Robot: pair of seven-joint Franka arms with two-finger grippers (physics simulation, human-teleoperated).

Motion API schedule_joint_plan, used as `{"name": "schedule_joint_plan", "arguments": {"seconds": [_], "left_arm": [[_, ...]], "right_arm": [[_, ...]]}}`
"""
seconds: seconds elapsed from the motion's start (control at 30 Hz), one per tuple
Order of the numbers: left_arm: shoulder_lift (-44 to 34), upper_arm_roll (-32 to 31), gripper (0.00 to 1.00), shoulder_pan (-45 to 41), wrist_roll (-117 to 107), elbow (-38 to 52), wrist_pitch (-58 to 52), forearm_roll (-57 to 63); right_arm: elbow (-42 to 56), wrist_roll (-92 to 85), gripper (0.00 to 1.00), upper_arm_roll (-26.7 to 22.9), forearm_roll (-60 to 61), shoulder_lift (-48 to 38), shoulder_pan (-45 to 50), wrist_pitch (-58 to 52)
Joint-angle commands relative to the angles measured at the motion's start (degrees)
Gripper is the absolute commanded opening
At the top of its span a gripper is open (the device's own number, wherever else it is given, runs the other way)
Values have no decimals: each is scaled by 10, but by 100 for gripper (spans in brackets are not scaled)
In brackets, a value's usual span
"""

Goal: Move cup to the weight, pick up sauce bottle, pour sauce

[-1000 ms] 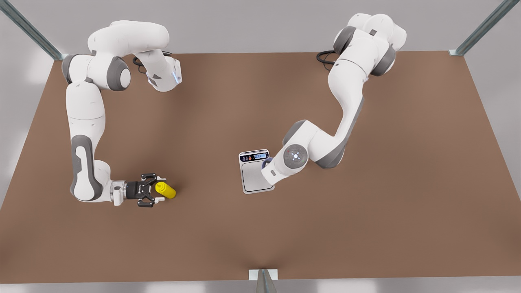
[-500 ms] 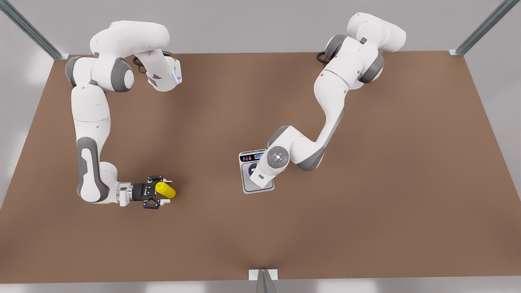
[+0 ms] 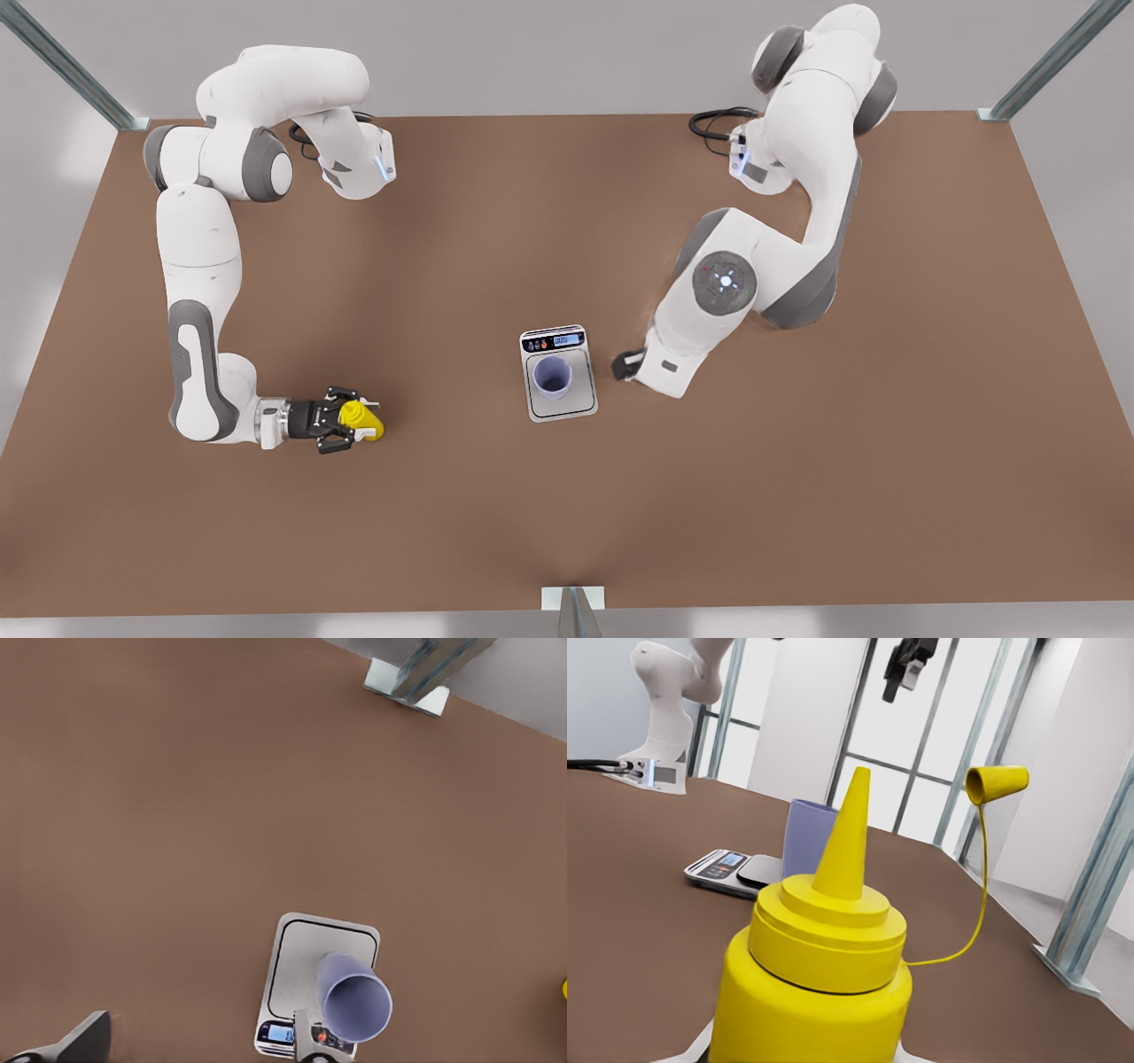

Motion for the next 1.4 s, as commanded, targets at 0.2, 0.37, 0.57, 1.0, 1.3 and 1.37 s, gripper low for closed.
{"name": "schedule_joint_plan", "arguments": {"seconds": [0.2, 0.37, 0.57, 1.0, 1.3, 1.37], "left_arm": [[-230, -2, 100, 153, 460, -313, -71, 76], [-297, -40, 100, 210, 453, -410, -41, -7], [-271, -38, 100, 227, 454, -365, -42, 3], [-242, -39, 100, 242, 453, -325, -71, 2], [-241, -41, 100, 236, 443, -320, -73, 2], [-242, -40, 100, 236, 444, -319, -73, 1]], "right_arm": [[3, -10, 61, 1, 3, -2, -1, -3], [3, -8, 59, 2, 2, -9, -3, -10], [29, 129, 59, 0, -7, -35, 26, -9], [198, 472, 58, -28, -349, -60, 141, 44], [208, 737, 58, -242, -355, -85, 416, 64], [209, 767, 58, -273, -355, -82, 456, 64]]}}
